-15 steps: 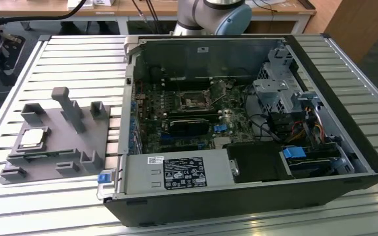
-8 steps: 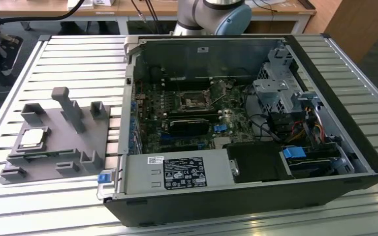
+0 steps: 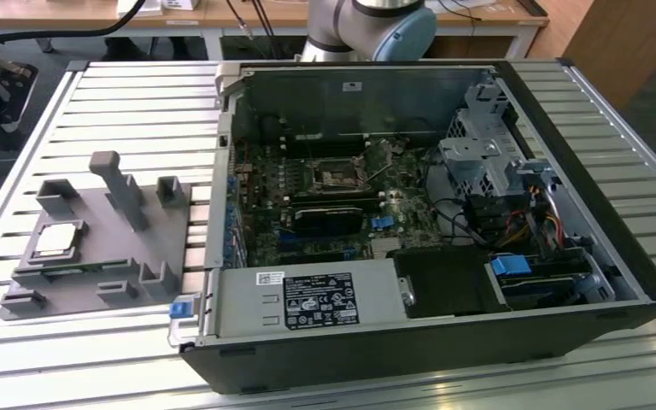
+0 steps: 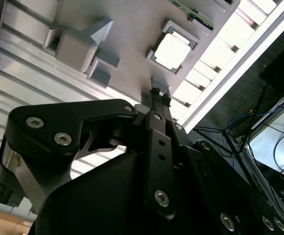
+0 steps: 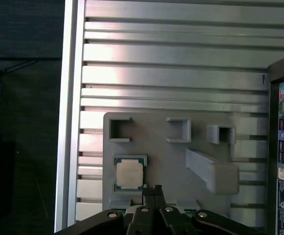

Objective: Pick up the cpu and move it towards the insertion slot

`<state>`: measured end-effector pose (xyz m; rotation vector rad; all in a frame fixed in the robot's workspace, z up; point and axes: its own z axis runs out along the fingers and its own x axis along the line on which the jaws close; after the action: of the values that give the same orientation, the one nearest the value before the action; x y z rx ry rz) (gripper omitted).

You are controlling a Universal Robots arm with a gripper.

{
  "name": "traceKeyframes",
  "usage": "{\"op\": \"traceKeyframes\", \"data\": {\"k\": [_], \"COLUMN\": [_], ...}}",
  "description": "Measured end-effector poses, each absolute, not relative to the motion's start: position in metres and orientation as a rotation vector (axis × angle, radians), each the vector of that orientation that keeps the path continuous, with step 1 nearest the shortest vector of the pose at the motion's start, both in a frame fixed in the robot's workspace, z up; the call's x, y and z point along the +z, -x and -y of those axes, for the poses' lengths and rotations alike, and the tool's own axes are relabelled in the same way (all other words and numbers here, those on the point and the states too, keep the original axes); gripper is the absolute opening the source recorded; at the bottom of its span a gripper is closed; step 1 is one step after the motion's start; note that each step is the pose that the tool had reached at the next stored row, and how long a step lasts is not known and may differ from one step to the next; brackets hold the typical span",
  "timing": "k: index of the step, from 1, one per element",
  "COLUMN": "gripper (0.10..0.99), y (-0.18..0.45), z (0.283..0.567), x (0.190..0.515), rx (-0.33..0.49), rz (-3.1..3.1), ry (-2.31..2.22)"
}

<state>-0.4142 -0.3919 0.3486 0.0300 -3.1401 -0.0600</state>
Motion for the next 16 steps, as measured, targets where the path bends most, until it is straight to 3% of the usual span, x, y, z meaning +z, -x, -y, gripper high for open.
{"op": "traceKeyframes", "data": {"k": [16], "gripper": [0.106], "y": [0.4243], "z": [0.3959], "x": [0.3418], "rx": [-0.06], "rz": [3.141], "ry": [-0.03]}}
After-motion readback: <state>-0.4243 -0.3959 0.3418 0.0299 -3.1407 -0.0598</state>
